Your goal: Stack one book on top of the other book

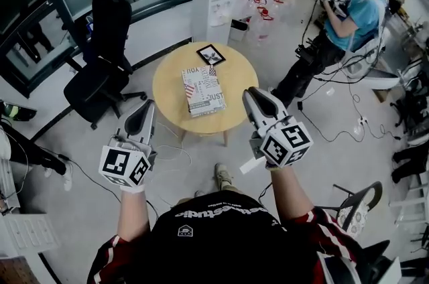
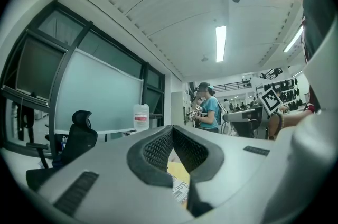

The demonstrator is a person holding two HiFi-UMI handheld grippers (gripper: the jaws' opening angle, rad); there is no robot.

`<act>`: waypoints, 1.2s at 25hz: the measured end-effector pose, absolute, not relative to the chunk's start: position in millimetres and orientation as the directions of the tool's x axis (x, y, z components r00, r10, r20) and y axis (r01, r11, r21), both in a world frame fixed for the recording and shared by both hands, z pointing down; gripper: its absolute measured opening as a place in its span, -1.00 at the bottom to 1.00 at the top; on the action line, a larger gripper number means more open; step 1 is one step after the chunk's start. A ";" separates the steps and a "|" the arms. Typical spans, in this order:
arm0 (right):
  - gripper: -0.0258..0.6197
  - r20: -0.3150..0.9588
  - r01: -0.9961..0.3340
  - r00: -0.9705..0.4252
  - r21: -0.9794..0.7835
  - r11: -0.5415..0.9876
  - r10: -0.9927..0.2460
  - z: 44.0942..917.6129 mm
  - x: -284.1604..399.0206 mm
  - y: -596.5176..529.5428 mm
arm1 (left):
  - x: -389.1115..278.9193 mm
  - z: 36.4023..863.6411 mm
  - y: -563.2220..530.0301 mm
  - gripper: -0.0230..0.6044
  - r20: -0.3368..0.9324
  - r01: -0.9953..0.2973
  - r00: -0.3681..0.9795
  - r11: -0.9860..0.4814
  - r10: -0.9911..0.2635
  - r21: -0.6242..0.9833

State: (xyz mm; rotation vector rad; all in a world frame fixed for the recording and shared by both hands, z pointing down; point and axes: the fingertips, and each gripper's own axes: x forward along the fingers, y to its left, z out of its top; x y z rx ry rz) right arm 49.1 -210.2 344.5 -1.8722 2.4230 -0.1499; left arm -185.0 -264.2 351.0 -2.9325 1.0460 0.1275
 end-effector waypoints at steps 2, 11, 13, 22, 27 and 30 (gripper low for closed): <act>-0.74 -0.028 -0.963 -0.240 -0.116 0.242 -0.970 333.0 46.3 -204.8 | -186.9 346.5 -262.5 -0.87 -0.095 -0.633 0.771 -0.774 -0.630 0.003; -0.83 -0.058 -0.976 -0.212 -0.032 0.214 -0.976 311.8 33.7 -188.5 | -185.8 332.2 -250.2 -0.87 -0.121 -0.617 0.782 -0.786 -0.612 -0.016; -0.83 -0.055 -0.978 -0.205 -0.026 0.207 -0.977 310.9 31.0 -187.6 | -186.7 329.9 -249.4 -0.87 -0.125 -0.617 0.782 -0.787 -0.611 -0.015; -0.83 -0.010 -0.981 -0.196 0.002 0.196 -0.981 317.8 20.5 -181.8 | -187.7 329.2 -240.0 -0.87 -0.126 -0.604 0.791 -0.797 -0.598 -0.013; -0.83 -0.005 -0.980 -0.197 0.003 0.197 -0.980 318.1 18.6 -178.9 | -186.6 330.5 -237.1 -0.87 -0.127 -0.602 0.793 -0.798 -0.597 -0.008; -0.83 -0.003 -0.981 -0.196 0.006 0.196 -0.981 318.2 15.0 -177.1 | -189.1 332.3 -236.9 -0.87 -0.127 -0.603 0.792 -0.798 -0.597 -0.006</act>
